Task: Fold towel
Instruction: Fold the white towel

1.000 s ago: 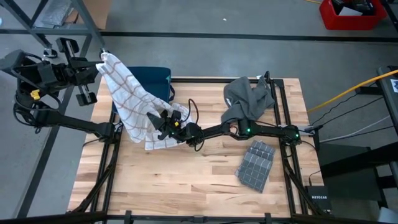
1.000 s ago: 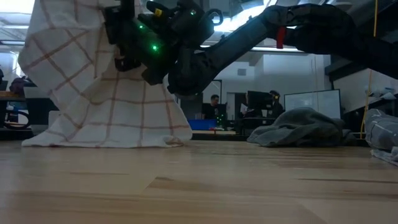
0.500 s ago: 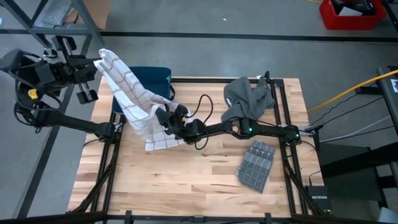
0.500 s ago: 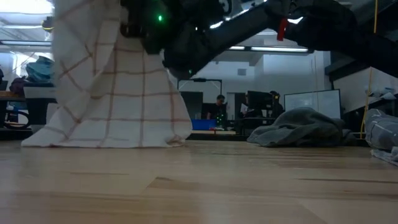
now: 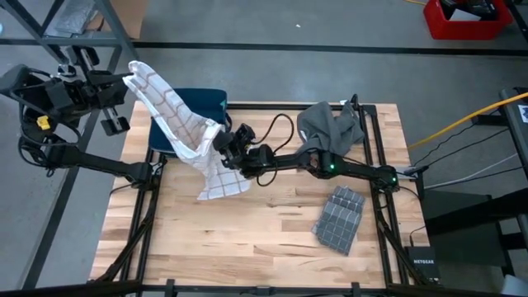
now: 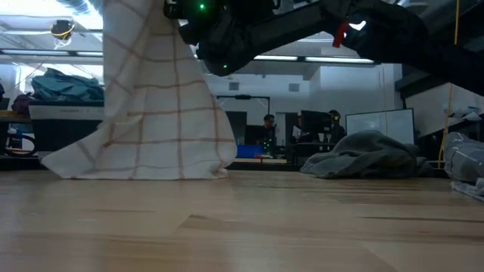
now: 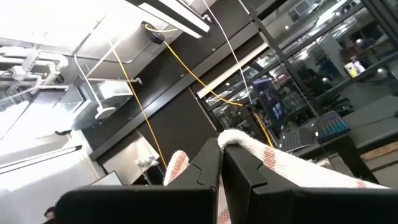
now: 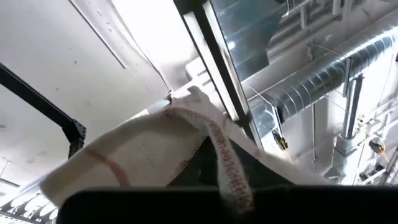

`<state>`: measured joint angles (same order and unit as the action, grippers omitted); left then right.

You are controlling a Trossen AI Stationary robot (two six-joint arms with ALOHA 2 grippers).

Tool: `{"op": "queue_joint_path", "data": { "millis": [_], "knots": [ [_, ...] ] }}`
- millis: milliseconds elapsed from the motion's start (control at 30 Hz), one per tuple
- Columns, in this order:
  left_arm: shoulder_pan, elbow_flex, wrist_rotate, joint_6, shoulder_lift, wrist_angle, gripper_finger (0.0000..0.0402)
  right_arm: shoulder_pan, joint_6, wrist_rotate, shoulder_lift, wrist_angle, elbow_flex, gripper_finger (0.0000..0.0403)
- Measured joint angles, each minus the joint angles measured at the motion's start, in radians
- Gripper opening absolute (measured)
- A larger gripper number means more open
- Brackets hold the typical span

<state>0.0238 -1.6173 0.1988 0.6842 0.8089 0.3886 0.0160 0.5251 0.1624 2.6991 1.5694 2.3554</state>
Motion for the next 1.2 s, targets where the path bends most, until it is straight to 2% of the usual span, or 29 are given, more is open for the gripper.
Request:
{"op": "queue_joint_path", "data": {
  "millis": [233,367,500,600,700,833,1067,1200],
  "knots": [
    [0.0,0.0,0.014,-0.004,-0.013,0.022,0.0,0.024,-0.021,-0.118,-0.077,-0.015,0.0,0.0001],
    [0.0,0.0,0.018,-0.008,-0.015,0.022,0.0,0.034,-0.042,-0.192,-0.13,-0.149,0.0,0.0],
    [0.0,0.0,0.019,-0.01,-0.015,0.023,0.0,0.044,-0.04,-0.227,-0.203,-0.412,0.0,0.0],
    [0.0,0.0,0.038,-0.009,-0.015,0.022,0.0,0.046,-0.048,-0.235,-0.264,-0.675,0.0,0.0],
    [0.0,0.0,0.062,0.017,-0.018,0.02,0.0,0.044,-0.158,-0.233,-0.327,-0.983,0.0,0.0],
    [0.0,0.0,0.096,0.053,-0.022,0.015,0.0,0.036,-0.29,-0.176,-0.402,-1.341,0.0,0.0],
    [0.0,0.0,0.105,0.083,-0.024,0.023,0.0,0.036,-0.344,-0.128,-0.549,-1.669,0.0,0.0],
    [0.0,0.0,0.105,0.083,-0.024,0.024,0.0,0.035,-0.374,0.001,-0.656,-1.862,0.0,0.0]
  ]
}}
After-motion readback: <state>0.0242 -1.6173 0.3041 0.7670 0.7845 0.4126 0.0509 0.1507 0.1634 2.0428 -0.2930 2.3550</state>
